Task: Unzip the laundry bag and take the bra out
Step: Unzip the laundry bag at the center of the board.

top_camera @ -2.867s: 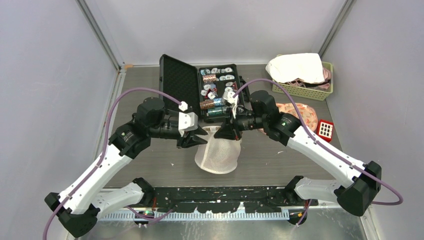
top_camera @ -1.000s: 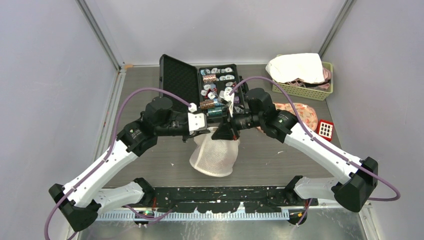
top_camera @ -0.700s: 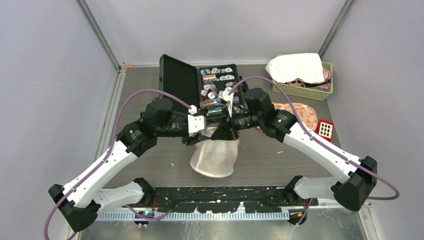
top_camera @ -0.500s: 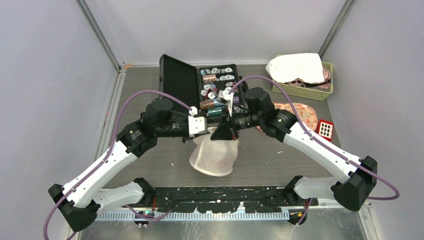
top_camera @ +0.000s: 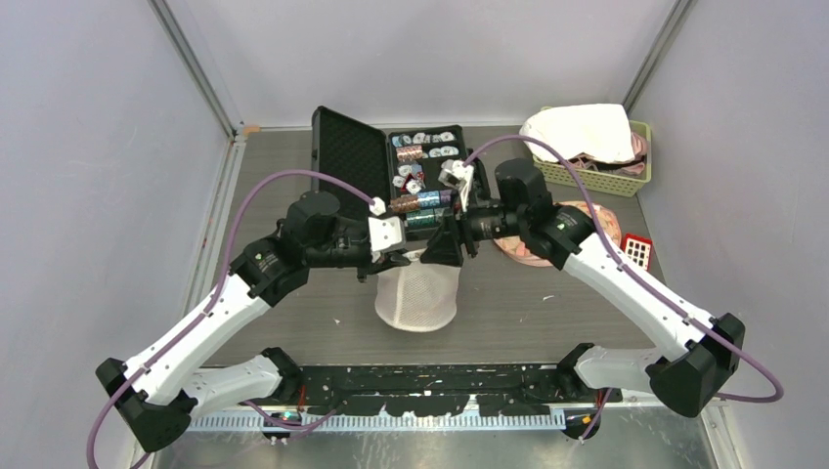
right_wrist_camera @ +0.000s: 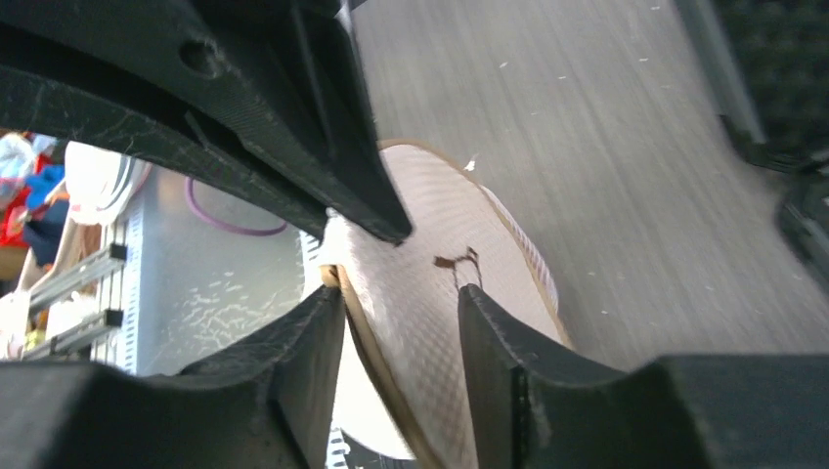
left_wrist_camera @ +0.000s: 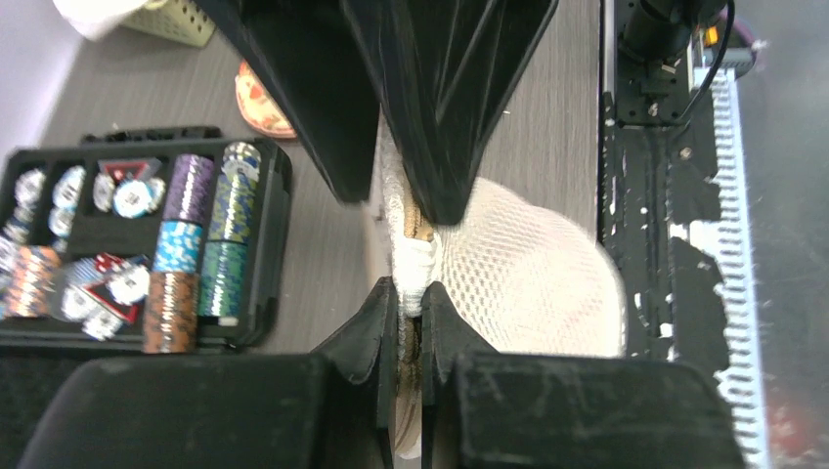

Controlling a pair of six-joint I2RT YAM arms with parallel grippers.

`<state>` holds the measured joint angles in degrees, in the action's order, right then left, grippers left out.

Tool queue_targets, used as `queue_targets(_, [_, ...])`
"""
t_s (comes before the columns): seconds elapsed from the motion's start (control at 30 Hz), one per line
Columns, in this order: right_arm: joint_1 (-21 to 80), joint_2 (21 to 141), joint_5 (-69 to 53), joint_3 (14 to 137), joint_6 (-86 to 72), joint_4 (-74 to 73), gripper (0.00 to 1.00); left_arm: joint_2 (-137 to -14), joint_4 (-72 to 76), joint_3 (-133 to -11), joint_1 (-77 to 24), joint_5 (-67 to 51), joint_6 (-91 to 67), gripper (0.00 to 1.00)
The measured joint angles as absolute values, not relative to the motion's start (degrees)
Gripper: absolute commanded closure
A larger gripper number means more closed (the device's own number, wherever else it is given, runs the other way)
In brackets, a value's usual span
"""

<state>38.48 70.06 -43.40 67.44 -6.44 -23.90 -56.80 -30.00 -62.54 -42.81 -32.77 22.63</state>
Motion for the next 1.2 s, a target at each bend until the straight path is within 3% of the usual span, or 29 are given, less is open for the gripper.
queue_targets(0.37, [34.4,65.5,-41.9,71.9,-7.2,-30.4,0.55,-59.0,-30.6,-62.3,-41.1,-33.8,14.1,1.0])
queue_targets(1.2, [34.4,70.0,-47.1,70.6,-18.4,-33.9,0.65,-71.0,-34.6,-67.3,-37.0,-49.3,-1.5,1.0])
